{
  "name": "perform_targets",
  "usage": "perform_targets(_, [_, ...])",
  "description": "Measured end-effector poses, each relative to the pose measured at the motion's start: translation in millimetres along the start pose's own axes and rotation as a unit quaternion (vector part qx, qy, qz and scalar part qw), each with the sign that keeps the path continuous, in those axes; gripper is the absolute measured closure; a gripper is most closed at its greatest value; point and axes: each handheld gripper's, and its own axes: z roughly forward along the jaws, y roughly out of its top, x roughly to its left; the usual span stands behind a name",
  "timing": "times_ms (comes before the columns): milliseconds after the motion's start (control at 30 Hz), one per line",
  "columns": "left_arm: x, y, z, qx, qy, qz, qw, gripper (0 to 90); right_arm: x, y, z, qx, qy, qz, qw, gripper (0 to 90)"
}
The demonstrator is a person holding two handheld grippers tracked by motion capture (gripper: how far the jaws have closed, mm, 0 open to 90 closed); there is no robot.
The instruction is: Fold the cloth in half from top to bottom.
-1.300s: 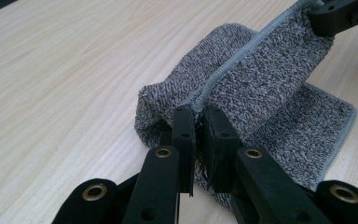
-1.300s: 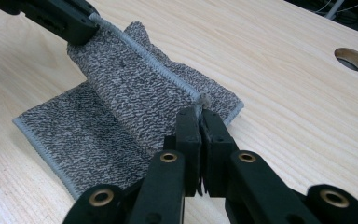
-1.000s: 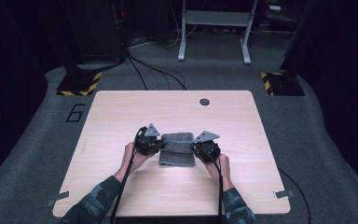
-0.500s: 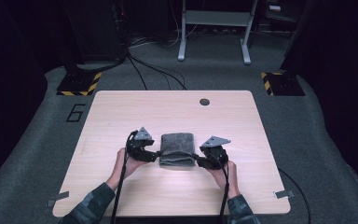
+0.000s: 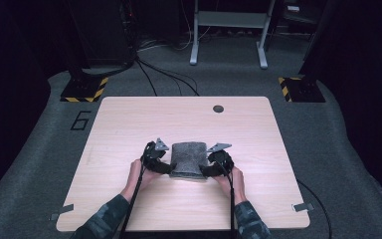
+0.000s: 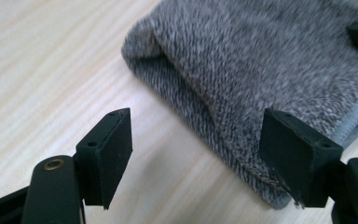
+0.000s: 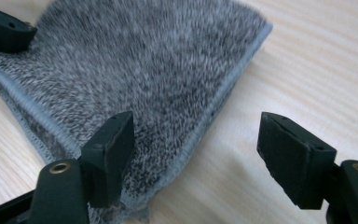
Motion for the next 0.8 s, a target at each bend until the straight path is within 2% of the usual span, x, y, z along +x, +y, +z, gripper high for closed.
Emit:
perform_targets(100, [-1.9,-3.8,4.2,0.007,0.006,0.003,1.0,25.6,3.6,-4.9,3.0,0.004,-0.006,-0.004,1.0,27.2])
perform_targets(133, [-1.6,-4.2,4.5,0.008,0.001,0.001,1.0,25.7,5.0,-5.6,3.9,0.003,-0.009,-0.006,0.9999,27.2])
perform_targets(233, [0.1,-1.7,1.2,-0.002,-0.003,-0.006,1.0,25.8,5.1,-4.0,3.5,0.005,-0.006,-0.016,0.9998,26.6])
perform_targets(267, [1.8,1.0,-2.0,-0.007,-0.006,-0.008,0.9999,25.8,4.0,-2.6,1.8,0.003,-0.001,-0.012,0.9999,26.0])
perform_targets(367, [8.1,15.3,-10.0,-0.032,0.002,-0.011,0.9994,25.1,-4.2,5.8,-5.6,-0.017,0.01,0.004,0.9998,25.3])
perform_targets(433, [10.7,29.8,-9.0,-0.047,0.009,-0.017,0.9987,23.9,-9.2,14.7,-9.7,-0.032,0.002,0.014,0.9994,25.1])
perform_targets(500, [11.6,40.4,-2.9,-0.048,0.013,-0.015,0.9987,23.5,-14.1,24.8,-9.8,-0.048,-0.007,0.022,0.9986,24.9])
perform_targets(533, [12.1,45.5,1.7,-0.039,0.022,-0.009,0.9989,23.2,-17.8,29.6,-8.1,-0.049,-0.009,0.019,0.9986,24.7])
perform_targets(567, [11.3,48.4,9.0,-0.038,0.039,-0.006,0.9985,23.5,-20.7,34.5,-4.1,-0.054,-0.013,0.025,0.9982,24.4])
perform_targets(600, [13.3,50.0,17.2,-0.027,0.052,-0.004,0.9983,23.7,-22.2,39.1,0.4,-0.053,-0.017,0.03,0.998,24.4])
perform_targets(633, [15.4,49.8,21.3,-0.018,0.056,-0.007,0.9982,23.2,-23.5,43.2,7.1,-0.046,-0.026,0.036,0.9979,24.6])
perform_targets(667, [16.8,48.0,26.2,-0.013,0.075,-0.004,0.9971,22.6,-25.1,44.7,11.8,-0.046,-0.031,0.034,0.9979,26.0])
perform_targets(700, [18.5,45.5,30.1,-0.008,0.085,-0.003,0.9964,22.0,-26.0,45.2,18.1,-0.039,-0.042,0.029,0.9979,26.4])
perform_targets(733, [20.8,42.5,32.8,-0.004,0.081,-0.012,0.9966,21.7,-27.3,45.3,25.6,-0.025,-0.049,0.029,0.9981,25.6])
perform_targets(800, [26.0,37.0,35.3,-0.001,0.075,-0.027,0.9968,20.5,-31.9,42.5,37.5,-0.001,-0.047,0.036,0.9982,25.1])
